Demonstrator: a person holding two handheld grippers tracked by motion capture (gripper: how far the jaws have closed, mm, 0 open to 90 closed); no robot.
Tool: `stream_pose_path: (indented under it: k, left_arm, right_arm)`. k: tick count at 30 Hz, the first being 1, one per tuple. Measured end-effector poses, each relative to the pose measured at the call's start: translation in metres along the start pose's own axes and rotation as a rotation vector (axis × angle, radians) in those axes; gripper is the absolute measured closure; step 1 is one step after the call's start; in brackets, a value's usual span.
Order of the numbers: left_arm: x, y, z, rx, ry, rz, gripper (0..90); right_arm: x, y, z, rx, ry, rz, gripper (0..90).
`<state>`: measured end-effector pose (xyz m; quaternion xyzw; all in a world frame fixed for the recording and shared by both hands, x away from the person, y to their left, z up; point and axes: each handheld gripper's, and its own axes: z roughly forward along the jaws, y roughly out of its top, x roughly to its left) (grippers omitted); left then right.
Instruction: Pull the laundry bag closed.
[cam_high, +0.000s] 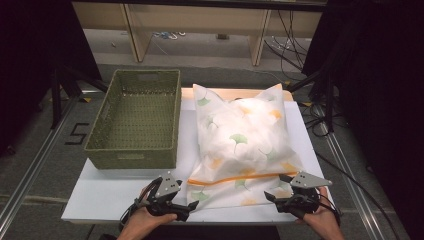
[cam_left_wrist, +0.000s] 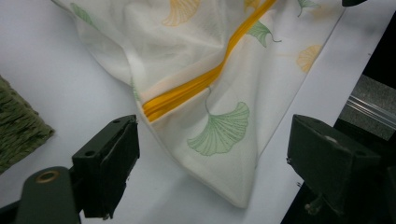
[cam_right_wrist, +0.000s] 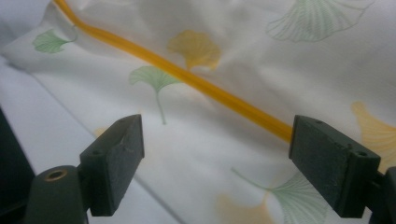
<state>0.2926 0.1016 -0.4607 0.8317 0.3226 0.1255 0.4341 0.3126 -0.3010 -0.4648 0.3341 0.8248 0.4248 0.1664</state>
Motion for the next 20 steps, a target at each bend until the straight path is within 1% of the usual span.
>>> stream_pose_path:
  k: [1,2,3,4,5,6,7,8,9,10,12,13,14,15,16,17,18,19,20]
  left_arm:
    - [-0.0017,-0.0001,0.0001,0.0,0.005,-0.006,16.3]
    - [-0.0021,-0.0004,0.0,-0.003,0.008,0.0,16.2]
    - [-0.0044,-0.0008,0.0014,-0.024,-0.006,-0.025,16.2]
    - [-0.0038,-0.0011,0.0002,-0.008,-0.005,-0.007,16.2]
    - [-0.0038,-0.0009,-0.0002,-0.001,-0.007,0.002,16.3]
    - [-0.0038,-0.0011,-0.0001,0.002,-0.009,0.003,16.3]
    - [-0.004,-0.0012,0.0,0.002,0.0,0.006,16.3]
    - [-0.0039,-0.0013,0.0002,0.002,0.001,0.006,16.3]
    - [-0.0031,-0.0012,0.0004,0.007,0.012,0.009,16.3]
    - [-0.0033,-0.0013,0.0008,0.004,0.008,-0.001,16.3]
    - [-0.0023,-0.0012,0.0008,0.007,-0.001,0.003,16.3]
    - [-0.003,-0.0013,0.0016,-0.003,0.0,-0.007,16.3]
    - [-0.003,-0.0012,0.0019,-0.004,0.001,-0.008,16.2]
    - [-0.0031,-0.0012,0.0021,-0.003,0.003,-0.008,16.3]
    - [-0.0023,-0.0014,0.0019,0.004,0.008,0.005,16.3]
    - [-0.0022,-0.0015,0.0022,0.005,0.011,0.003,16.3]
    - [-0.0016,-0.0015,0.0021,0.011,0.012,0.002,16.3]
    - [-0.0008,-0.0014,0.0027,0.013,0.008,-0.006,16.3]
    - [0.0003,-0.0013,0.0027,0.013,0.005,0.005,16.3]
  right_arm:
    - [0.0018,-0.0012,-0.001,-0.001,0.0,-0.004,19.4]
    - [0.0044,-0.0028,-0.0017,-0.002,0.008,0.017,19.5]
    - [0.0051,-0.0034,-0.0024,-0.013,0.002,0.006,19.5]
    - [0.0058,-0.0038,-0.0038,-0.014,-0.021,-0.006,19.5]
    - [0.0066,-0.0045,-0.0027,-0.017,-0.008,-0.011,19.5]
    - [0.0096,-0.0054,-0.0029,-0.01,-0.006,0.012,19.6]
    - [0.0084,-0.0053,-0.0021,-0.015,-0.001,-0.006,19.6]
    - [0.0089,-0.0055,-0.0012,-0.005,0.015,0.002,19.6]
    - [0.0088,-0.0056,-0.0005,-0.002,0.015,-0.008,19.7]
    - [0.0085,-0.0059,0.0,-0.008,-0.003,-0.017,19.7]
    - [0.0092,-0.0058,0.0005,0.001,-0.005,-0.015,19.7]
    - [0.0094,-0.0059,0.0007,0.001,-0.004,-0.014,19.7]
    - [0.0116,-0.0061,0.0004,0.012,0.005,0.016,19.8]
    - [0.0116,-0.0062,0.0004,0.014,0.004,0.014,19.7]
    - [0.0099,-0.0062,0.0018,0.006,0.011,-0.005,19.8]
    - [0.0089,-0.0059,0.0019,-0.003,-0.002,-0.02,19.8]
    - [0.0091,-0.006,0.0026,-0.002,0.004,-0.015,19.9]
    - [0.0085,-0.0059,0.002,0.014,0.01,-0.019,19.9]
    - [0.0085,-0.0065,0.0028,0.021,0.016,-0.011,19.9]
